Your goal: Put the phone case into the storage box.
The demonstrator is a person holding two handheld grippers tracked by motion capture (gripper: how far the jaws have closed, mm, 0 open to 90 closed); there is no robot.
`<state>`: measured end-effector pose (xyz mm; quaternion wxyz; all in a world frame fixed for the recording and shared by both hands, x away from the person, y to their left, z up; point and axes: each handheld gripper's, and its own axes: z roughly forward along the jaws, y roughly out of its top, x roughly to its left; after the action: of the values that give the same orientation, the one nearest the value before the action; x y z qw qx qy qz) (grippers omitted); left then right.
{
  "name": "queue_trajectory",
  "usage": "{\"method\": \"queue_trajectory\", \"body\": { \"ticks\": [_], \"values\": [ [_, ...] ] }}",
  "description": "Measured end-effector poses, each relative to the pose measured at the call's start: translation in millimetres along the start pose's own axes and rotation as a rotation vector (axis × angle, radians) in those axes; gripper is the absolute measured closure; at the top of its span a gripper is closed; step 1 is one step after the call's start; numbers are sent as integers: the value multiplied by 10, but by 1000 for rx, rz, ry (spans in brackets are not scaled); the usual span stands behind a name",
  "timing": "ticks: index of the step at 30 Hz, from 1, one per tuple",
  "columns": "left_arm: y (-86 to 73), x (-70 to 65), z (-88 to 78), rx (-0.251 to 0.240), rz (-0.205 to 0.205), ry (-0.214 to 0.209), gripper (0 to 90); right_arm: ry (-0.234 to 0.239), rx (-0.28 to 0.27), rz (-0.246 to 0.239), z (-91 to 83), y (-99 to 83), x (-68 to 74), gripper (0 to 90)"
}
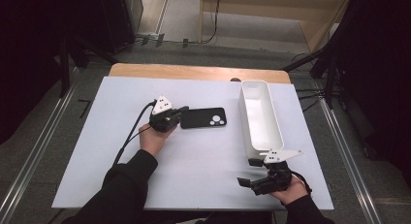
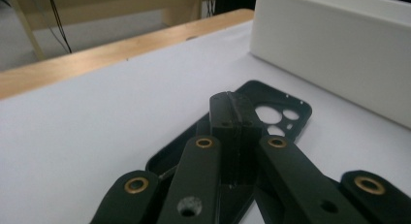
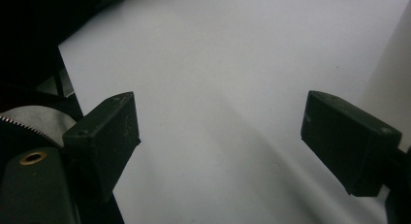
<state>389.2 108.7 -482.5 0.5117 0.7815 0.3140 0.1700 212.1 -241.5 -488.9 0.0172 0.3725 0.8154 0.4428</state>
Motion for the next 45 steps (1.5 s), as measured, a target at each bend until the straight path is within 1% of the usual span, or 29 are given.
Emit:
{"method": "queue_trajectory", "body": {
  "ticks": [1,2,5,6,8,10,11,12,14,16,17,18,19,20,21,22,23,24,25,30,37,45],
  "values": [
    [-24,8,23,21,-4,-1,894,-1,0,-2,1,0,-1,123],
    [-24,8,23,21,-4,-1,894,-1,0,-2,1,0,-1,123],
    [-102,7,76,70,-14,-4,894,0,0,-1,-1,1,2,123],
    [-102,7,76,70,-14,-4,893,0,0,-1,-1,1,2,123],
    [-133,2,90,90,-13,-6,893,0,-3,-3,-1,2,-1,123],
    [-159,0,107,114,4,-1,893,1,-6,-5,0,4,-3,123],
    [-173,-1,116,128,-2,0,893,1,-5,-6,1,4,-3,123],
    [-195,13,133,151,-14,1,893,2,-1,-8,2,5,-3,123],
    [-193,15,124,153,-12,7,893,2,-1,-7,2,6,-3,123],
    [-189,7,115,165,-5,14,894,1,-1,-7,2,8,-4,123],
    [-205,4,125,196,-5,20,894,2,-1,-8,2,8,-4,123],
    [-210,4,130,200,-16,20,894,2,-4,-12,4,10,-7,123],
    [-210,4,130,200,-16,20,894,2,-4,-10,4,11,-6,123],
    [-208,15,128,209,-17,19,894,2,-4,-10,4,11,-6,123],
    [-207,23,128,217,-25,18,894,2,-6,-12,5,13,-7,123],
    [-214,38,136,234,-39,11,894,3,-5,-12,7,14,-5,123],
    [-214,38,136,234,-39,11,893,3,-5,-12,7,14,-5,123],
    [-217,42,139,253,-37,10,894,3,-4,-13,8,15,-5,123],
    [-218,41,140,259,-34,11,894,4,-4,-13,8,16,-6,123],
    [-223,17,146,265,-19,7,894,3,-3,-12,8,16,-5,123],
    [-226,25,130,268,-46,-6,894,4,-5,-12,6,14,-7,123],
    [-238,21,77,281,-58,-22,895,3,-5,-14,1,13,-7,123]
  ]
}}
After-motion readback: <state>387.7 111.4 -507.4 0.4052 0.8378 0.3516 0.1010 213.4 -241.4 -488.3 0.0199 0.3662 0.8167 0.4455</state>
